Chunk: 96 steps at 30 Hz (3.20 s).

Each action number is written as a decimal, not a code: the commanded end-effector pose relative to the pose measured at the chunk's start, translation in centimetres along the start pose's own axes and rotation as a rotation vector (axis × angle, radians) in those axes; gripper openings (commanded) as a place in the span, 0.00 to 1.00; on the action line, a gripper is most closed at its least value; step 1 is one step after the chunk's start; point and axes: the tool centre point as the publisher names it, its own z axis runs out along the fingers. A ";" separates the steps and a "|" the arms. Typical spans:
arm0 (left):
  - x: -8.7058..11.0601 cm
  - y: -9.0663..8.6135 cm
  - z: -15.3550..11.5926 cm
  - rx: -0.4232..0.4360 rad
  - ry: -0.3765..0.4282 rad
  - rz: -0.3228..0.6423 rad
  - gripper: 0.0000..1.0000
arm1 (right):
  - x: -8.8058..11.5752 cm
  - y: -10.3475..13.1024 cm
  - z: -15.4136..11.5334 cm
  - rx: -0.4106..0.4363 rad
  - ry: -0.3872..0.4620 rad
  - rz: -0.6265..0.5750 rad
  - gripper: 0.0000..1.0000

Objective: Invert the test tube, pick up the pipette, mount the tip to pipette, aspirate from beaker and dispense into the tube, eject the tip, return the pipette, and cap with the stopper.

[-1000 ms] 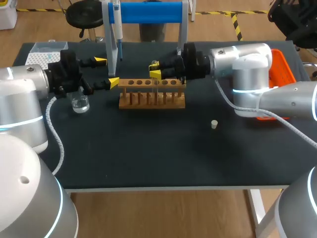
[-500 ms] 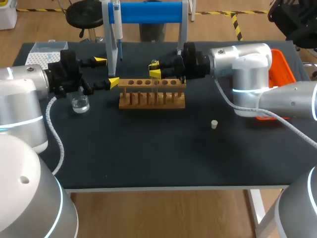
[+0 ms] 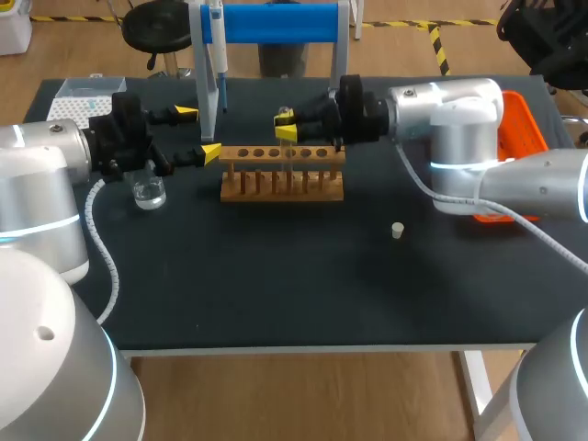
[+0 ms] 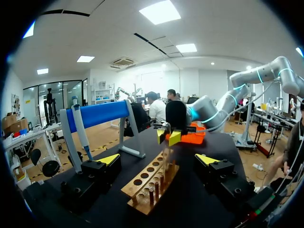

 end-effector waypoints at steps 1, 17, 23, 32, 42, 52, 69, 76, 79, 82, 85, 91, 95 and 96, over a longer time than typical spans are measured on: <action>0.1 0.0 0.1 0.001 -0.004 0.001 1.00 | -0.1 0.3 -0.1 -0.003 0.003 -0.001 0.00; 0.1 0.0 0.1 0.001 -0.004 0.001 1.00 | -0.3 1.0 -0.4 -0.007 -0.004 0.001 0.00; 0.1 0.0 0.1 0.001 -0.004 0.001 1.00 | -0.4 1.3 -0.6 -0.005 -0.005 0.002 0.00; 0.1 0.0 0.1 0.001 -0.004 0.001 1.00 | -0.4 1.7 -0.7 0.000 -0.006 0.022 0.00; 0.1 0.0 0.1 0.001 -0.004 0.001 1.00 | -0.4 2.3 -0.8 0.002 -0.014 0.028 0.00; 0.1 0.0 0.1 0.001 -0.004 0.001 1.00 | -0.2 2.7 -0.7 0.008 -0.017 0.022 0.00; 0.1 0.0 0.1 0.001 -0.004 0.001 1.00 | 0.0 3.9 -0.9 0.014 -0.022 0.007 0.00; 0.1 0.0 0.1 0.001 -0.004 0.001 1.00 | 0.1 4.5 -0.9 0.008 -0.023 0.004 0.00; 0.1 0.0 0.1 0.001 -0.004 0.001 1.00 | 0.1 4.8 -0.9 0.005 -0.023 0.006 0.00; 0.1 0.0 0.1 0.001 -0.004 0.001 1.00 | 0.2 5.2 -0.8 0.003 -0.022 0.005 0.00; 0.1 0.0 0.1 0.001 -0.004 0.001 1.00 | 0.3 5.5 -0.8 0.002 -0.021 0.001 0.00; 0.1 0.0 0.1 0.001 -0.004 0.001 1.00 | 0.6 6.1 -0.9 0.002 -0.022 -0.008 0.00; 0.1 0.0 0.1 0.001 -0.004 0.001 1.00 | 0.9 6.5 -1.1 0.009 -0.024 -0.014 0.00; 0.1 0.0 0.1 0.001 -0.004 0.001 1.00 | 1.0 6.6 -1.2 0.011 -0.025 -0.016 0.00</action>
